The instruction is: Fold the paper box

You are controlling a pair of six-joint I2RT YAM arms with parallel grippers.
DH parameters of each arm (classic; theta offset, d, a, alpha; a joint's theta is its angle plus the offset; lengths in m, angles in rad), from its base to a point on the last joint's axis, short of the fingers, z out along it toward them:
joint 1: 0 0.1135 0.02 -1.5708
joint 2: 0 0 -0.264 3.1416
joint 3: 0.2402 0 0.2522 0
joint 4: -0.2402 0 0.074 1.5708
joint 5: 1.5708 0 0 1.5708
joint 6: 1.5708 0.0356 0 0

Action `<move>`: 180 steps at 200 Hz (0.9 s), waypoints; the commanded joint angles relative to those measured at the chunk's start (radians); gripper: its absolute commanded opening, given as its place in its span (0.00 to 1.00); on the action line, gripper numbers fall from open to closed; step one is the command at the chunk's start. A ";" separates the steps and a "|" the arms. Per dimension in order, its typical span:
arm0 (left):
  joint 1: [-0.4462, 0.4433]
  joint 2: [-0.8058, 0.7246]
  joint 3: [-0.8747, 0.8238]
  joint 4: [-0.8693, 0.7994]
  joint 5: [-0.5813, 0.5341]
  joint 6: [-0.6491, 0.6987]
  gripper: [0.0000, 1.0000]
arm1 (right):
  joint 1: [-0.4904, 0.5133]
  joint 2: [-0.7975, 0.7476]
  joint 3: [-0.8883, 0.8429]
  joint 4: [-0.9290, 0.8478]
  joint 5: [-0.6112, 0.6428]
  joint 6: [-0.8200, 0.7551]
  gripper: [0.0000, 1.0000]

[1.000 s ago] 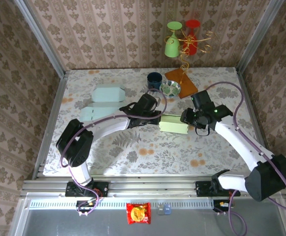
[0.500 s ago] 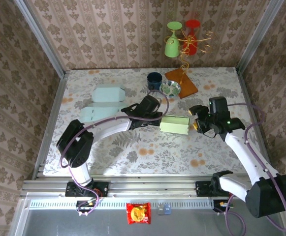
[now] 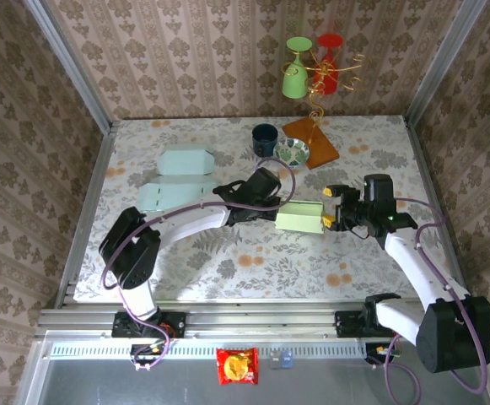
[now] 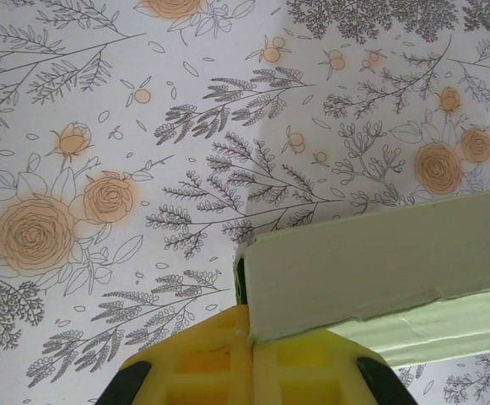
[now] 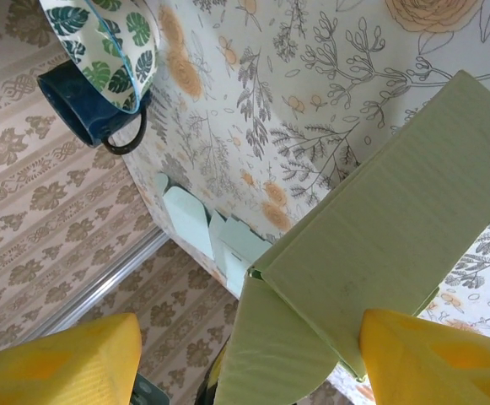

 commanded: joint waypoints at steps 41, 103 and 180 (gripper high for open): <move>-0.028 0.038 0.043 -0.104 -0.042 0.024 0.00 | -0.053 -0.086 0.015 -0.240 -0.044 -0.124 0.72; -0.055 0.041 0.043 -0.097 -0.079 0.030 0.00 | -0.031 -0.192 -0.098 -0.029 -0.020 0.091 0.80; -0.072 0.045 0.039 -0.089 -0.098 0.016 0.00 | 0.008 -0.109 -0.127 0.098 -0.055 0.164 0.81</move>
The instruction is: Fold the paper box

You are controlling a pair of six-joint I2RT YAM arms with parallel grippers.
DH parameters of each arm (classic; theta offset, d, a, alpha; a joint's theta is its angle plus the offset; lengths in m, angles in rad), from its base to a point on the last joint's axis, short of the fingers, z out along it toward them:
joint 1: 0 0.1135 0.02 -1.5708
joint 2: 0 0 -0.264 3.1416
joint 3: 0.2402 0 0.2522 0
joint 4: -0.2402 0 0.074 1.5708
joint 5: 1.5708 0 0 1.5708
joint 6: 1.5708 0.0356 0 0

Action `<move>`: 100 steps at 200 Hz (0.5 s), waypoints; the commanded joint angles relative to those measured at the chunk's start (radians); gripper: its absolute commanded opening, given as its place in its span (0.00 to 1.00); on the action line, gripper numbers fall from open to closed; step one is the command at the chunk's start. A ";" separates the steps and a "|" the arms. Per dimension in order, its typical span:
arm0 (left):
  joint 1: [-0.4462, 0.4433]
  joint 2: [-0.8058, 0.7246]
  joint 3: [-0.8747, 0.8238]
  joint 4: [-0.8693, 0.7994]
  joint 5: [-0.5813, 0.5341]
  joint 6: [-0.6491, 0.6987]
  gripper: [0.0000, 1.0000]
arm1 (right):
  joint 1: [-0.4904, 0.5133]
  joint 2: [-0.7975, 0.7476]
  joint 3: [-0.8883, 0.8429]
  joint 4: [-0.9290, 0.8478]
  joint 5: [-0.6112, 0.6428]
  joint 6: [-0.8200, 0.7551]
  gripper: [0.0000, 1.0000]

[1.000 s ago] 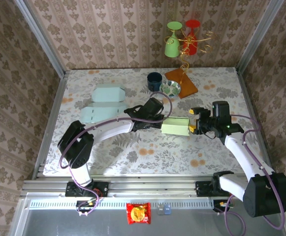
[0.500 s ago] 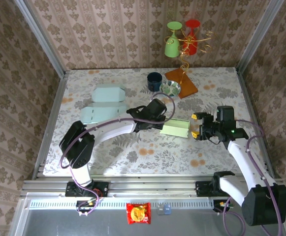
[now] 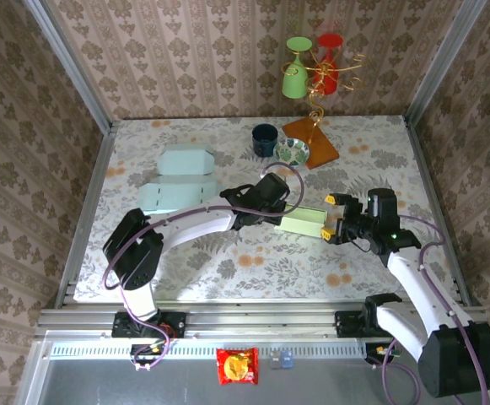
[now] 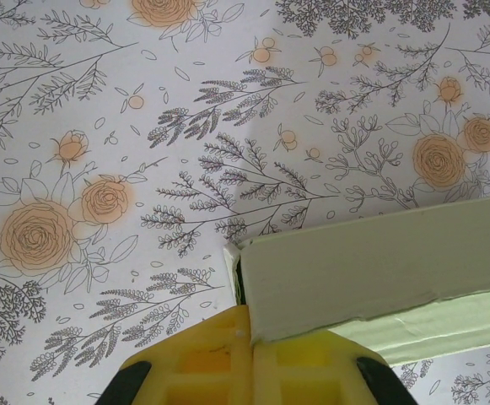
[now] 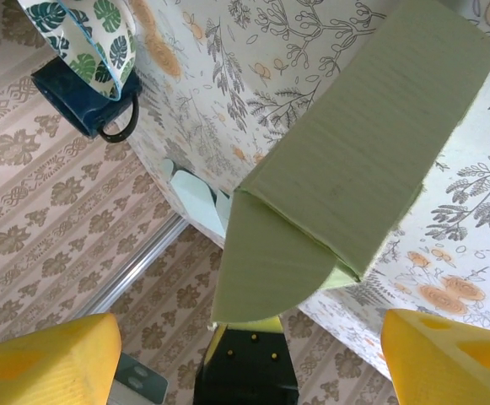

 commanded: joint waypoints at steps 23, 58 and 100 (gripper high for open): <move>-0.016 0.031 0.009 -0.061 -0.010 0.002 0.00 | 0.014 0.053 -0.004 0.069 -0.020 0.007 0.78; -0.018 0.028 0.010 -0.059 -0.006 0.002 0.00 | 0.018 0.052 -0.033 0.076 -0.020 -0.014 0.69; -0.018 0.033 0.014 -0.063 -0.002 0.004 0.00 | 0.022 0.037 -0.057 0.041 -0.031 -0.058 0.68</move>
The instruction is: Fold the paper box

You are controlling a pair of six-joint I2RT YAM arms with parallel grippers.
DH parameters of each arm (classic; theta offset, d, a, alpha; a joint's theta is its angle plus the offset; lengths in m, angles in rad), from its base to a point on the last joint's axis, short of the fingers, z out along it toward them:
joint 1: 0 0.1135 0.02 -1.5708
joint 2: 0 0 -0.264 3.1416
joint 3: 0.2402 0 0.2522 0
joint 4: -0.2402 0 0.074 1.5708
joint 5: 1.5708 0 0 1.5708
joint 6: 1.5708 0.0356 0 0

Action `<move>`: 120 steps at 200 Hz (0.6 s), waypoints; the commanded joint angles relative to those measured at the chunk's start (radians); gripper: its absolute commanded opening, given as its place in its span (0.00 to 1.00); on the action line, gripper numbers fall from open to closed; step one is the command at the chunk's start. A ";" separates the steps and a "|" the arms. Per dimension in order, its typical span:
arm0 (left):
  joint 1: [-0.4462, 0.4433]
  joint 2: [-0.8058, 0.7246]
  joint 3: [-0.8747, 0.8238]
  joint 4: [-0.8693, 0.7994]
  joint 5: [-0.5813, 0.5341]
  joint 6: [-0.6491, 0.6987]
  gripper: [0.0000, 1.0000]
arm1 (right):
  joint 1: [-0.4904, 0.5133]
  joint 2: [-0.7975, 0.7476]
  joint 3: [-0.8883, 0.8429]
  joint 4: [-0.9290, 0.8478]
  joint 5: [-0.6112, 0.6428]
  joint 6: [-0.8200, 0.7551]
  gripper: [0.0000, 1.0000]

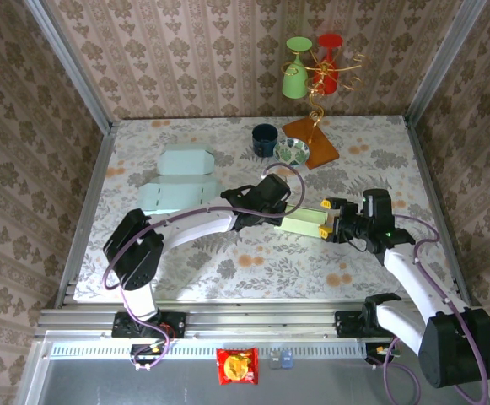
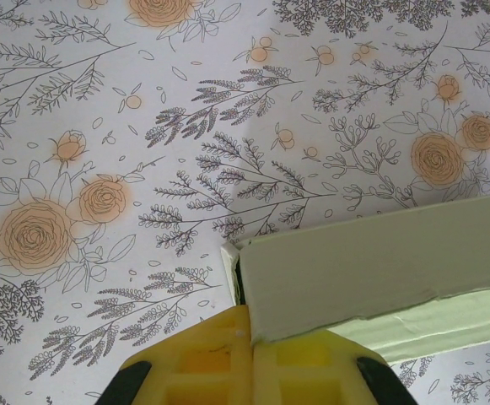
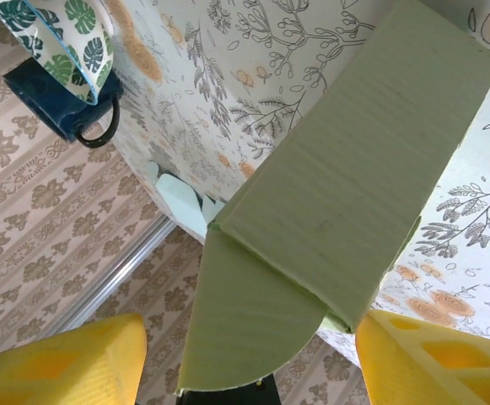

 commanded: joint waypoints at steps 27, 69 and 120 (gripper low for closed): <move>-0.011 0.030 0.014 -0.063 0.005 0.006 0.00 | 0.006 -0.013 -0.033 -0.021 -0.018 -0.060 0.64; -0.011 0.014 0.015 -0.064 0.017 0.011 0.08 | 0.006 0.015 -0.008 -0.053 0.010 -0.142 0.55; 0.006 -0.050 -0.039 -0.030 0.079 -0.009 0.25 | 0.006 0.017 -0.005 -0.094 0.041 -0.201 0.51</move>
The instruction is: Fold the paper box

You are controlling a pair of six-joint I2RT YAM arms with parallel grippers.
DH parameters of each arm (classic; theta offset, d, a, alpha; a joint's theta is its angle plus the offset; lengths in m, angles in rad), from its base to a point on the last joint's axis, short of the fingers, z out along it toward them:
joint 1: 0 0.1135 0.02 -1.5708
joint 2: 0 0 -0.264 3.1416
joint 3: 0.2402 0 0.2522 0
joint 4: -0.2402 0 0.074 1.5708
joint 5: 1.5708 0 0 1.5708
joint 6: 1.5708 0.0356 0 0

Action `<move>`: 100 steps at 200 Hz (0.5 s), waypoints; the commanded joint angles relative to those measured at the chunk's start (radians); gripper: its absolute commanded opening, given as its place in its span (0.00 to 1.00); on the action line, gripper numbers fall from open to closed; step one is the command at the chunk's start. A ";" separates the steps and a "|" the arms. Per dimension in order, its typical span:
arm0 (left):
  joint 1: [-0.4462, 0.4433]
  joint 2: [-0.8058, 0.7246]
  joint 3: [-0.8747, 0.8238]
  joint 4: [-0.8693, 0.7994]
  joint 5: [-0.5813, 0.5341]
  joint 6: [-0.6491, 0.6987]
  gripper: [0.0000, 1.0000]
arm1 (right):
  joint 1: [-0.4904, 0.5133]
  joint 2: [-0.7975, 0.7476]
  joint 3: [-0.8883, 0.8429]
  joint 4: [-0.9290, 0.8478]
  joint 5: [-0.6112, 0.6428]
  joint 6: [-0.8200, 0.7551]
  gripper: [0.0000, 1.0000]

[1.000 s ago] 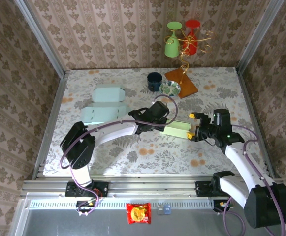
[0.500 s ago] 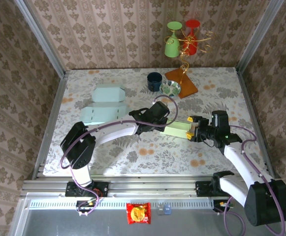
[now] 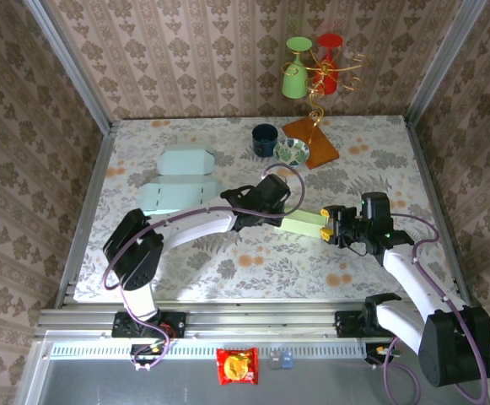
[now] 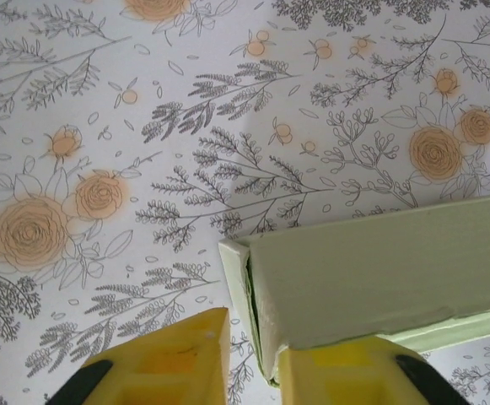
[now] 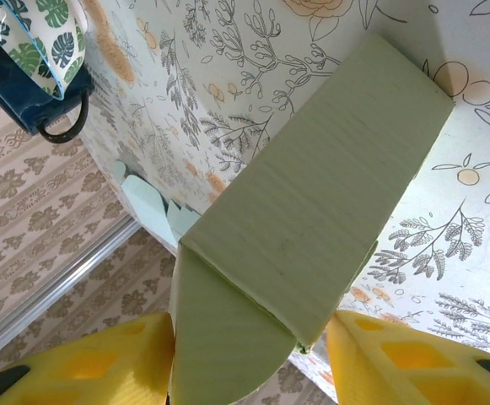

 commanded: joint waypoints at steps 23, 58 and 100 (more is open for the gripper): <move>0.020 -0.065 -0.057 0.000 0.118 -0.026 0.29 | 0.006 0.009 0.014 -0.064 0.039 -0.061 0.49; 0.042 -0.123 -0.082 0.009 0.208 -0.052 0.34 | 0.006 0.020 0.020 -0.060 0.041 -0.065 0.49; 0.112 -0.185 -0.074 -0.011 0.360 -0.144 0.39 | 0.006 0.024 0.031 -0.073 0.041 -0.077 0.48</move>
